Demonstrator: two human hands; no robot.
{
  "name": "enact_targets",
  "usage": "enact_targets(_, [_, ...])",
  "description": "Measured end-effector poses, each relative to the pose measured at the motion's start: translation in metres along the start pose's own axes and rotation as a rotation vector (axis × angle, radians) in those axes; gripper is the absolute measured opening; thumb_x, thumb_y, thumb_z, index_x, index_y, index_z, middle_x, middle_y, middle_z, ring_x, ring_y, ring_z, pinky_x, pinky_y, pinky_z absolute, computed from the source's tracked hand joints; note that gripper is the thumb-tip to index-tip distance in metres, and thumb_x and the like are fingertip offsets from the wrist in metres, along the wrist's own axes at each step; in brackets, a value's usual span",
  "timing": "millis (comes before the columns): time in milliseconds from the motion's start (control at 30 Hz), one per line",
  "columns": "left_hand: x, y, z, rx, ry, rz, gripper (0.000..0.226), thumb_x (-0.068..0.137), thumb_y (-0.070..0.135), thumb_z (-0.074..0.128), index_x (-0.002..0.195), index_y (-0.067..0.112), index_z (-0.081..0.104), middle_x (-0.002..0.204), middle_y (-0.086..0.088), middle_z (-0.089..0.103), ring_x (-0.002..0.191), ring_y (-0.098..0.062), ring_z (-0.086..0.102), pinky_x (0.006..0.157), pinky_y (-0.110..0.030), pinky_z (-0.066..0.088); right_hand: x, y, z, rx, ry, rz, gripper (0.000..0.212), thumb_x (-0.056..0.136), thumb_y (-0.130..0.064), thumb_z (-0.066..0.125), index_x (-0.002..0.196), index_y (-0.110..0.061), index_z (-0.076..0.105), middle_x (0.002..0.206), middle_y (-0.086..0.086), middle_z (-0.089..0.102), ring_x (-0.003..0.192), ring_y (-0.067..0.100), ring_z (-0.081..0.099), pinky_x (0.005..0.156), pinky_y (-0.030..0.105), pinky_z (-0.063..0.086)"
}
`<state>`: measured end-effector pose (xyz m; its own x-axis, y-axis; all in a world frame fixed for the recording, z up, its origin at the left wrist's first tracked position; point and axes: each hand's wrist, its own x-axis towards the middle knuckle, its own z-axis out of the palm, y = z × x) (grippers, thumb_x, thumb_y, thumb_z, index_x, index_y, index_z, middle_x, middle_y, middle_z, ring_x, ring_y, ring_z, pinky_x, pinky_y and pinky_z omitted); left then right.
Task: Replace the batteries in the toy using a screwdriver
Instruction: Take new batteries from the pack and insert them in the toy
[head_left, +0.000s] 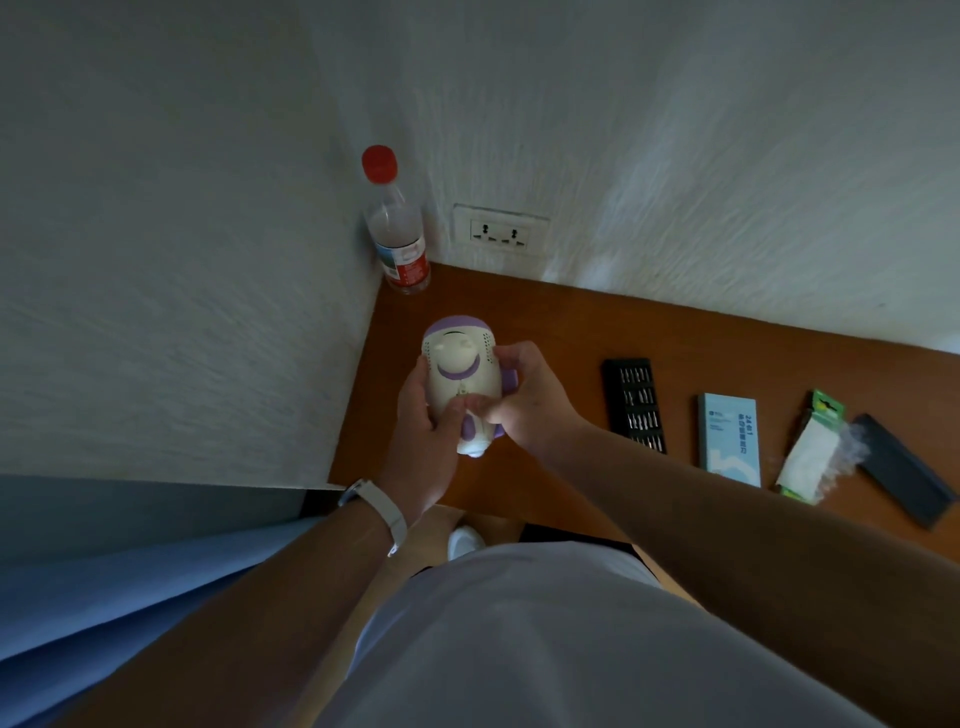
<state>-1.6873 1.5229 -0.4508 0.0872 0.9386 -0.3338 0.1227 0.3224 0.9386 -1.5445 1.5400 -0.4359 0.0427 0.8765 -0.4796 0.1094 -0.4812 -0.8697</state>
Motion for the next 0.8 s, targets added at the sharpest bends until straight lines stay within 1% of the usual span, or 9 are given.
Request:
enact_targets(100, [-0.002,0.003,-0.002,0.024,-0.025,0.030,0.053,0.101,0.014,0.054,0.144,0.035,0.032,0.136,0.006,0.051,0.122,-0.009,0.055,0.099,-0.027,0.052,-0.003,0.000,-0.004,-0.028,-0.029,-0.045,0.058,0.075,-0.015,0.084,0.120,-0.025,0.048,0.117,-0.004,0.058,0.102,0.016,0.064,0.071,0.035,0.062])
enact_targets(167, [-0.002,-0.001,-0.006,0.074,-0.043,0.061,0.053,0.098,0.021,0.057,0.146,0.031,0.036,0.140,0.005,0.053,0.125,-0.010,0.055,0.100,-0.029,0.051,-0.005,-0.001,-0.009,-0.019,-0.073,-0.067,0.060,0.077,-0.015,0.082,0.126,-0.022,0.047,0.117,-0.007,0.059,0.100,0.013,0.065,0.067,0.027,0.060])
enact_targets(233, [-0.006,-0.007,-0.009,0.111,-0.023,0.077,0.057,0.097,0.025,0.060,0.149,0.027,0.036,0.141,0.005,0.054,0.126,-0.011,0.055,0.101,-0.032,0.052,-0.006,-0.001,-0.011,-0.016,-0.106,-0.084,0.060,0.081,-0.014,0.079,0.131,-0.021,0.046,0.117,-0.009,0.059,0.100,0.013,0.065,0.068,0.025,0.059])
enact_targets(300, [-0.013,-0.012,-0.011,0.135,0.023,0.090,0.053,0.097,0.021,0.062,0.146,0.024,0.039,0.140,0.003,0.054,0.126,-0.011,0.055,0.100,-0.031,0.053,-0.006,-0.001,-0.011,-0.022,-0.128,-0.082,0.056,0.086,-0.015,0.074,0.135,-0.023,0.047,0.116,-0.011,0.060,0.100,0.011,0.065,0.070,0.024,0.059])
enact_targets(400, [-0.022,-0.019,-0.015,0.158,0.020,0.171,0.045,0.097,0.020,0.062,0.138,0.028,0.043,0.144,0.004,0.049,0.129,-0.013,0.053,0.098,-0.030,0.054,-0.006,0.000,-0.010,-0.011,-0.138,-0.063,0.051,0.092,-0.016,0.066,0.139,-0.024,0.046,0.116,-0.013,0.059,0.102,0.012,0.065,0.075,0.028,0.060])
enact_targets(467, [-0.023,-0.020,-0.020,0.223,-0.039,0.217,0.043,0.095,0.031,0.063,0.134,0.034,0.044,0.151,0.007,0.042,0.132,-0.014,0.051,0.100,-0.035,0.053,-0.006,0.001,-0.011,-0.017,-0.135,-0.049,0.051,0.094,-0.016,0.065,0.140,-0.025,0.046,0.117,-0.013,0.058,0.103,0.013,0.064,0.079,0.030,0.061])
enact_targets(567, [-0.022,-0.021,-0.022,0.320,-0.102,0.267,0.048,0.087,0.042,0.067,0.129,0.045,0.043,0.156,0.010,0.034,0.135,-0.012,0.047,0.102,-0.033,0.051,-0.006,0.000,-0.016,-0.019,-0.134,-0.046,0.049,0.094,-0.017,0.065,0.139,-0.026,0.047,0.117,-0.015,0.056,0.102,0.012,0.064,0.078,0.027,0.060])
enact_targets(700, [-0.018,-0.025,-0.019,0.412,-0.038,0.277,0.053,0.085,0.047,0.068,0.130,0.033,0.046,0.157,0.009,0.034,0.136,-0.014,0.046,0.099,-0.042,0.054,-0.005,-0.003,-0.020,-0.018,-0.146,-0.035,0.049,0.092,-0.016,0.067,0.136,-0.025,0.049,0.121,-0.012,0.056,0.100,0.017,0.066,0.078,0.031,0.061])
enact_targets(800, [-0.015,-0.028,-0.017,0.451,-0.003,0.273,0.056,0.085,0.053,0.065,0.135,0.035,0.044,0.158,0.007,0.032,0.141,-0.017,0.041,0.099,-0.045,0.054,-0.003,-0.003,-0.022,-0.011,-0.158,-0.014,0.050,0.090,-0.016,0.069,0.135,-0.025,0.049,0.127,-0.008,0.054,0.101,0.020,0.068,0.079,0.035,0.061])
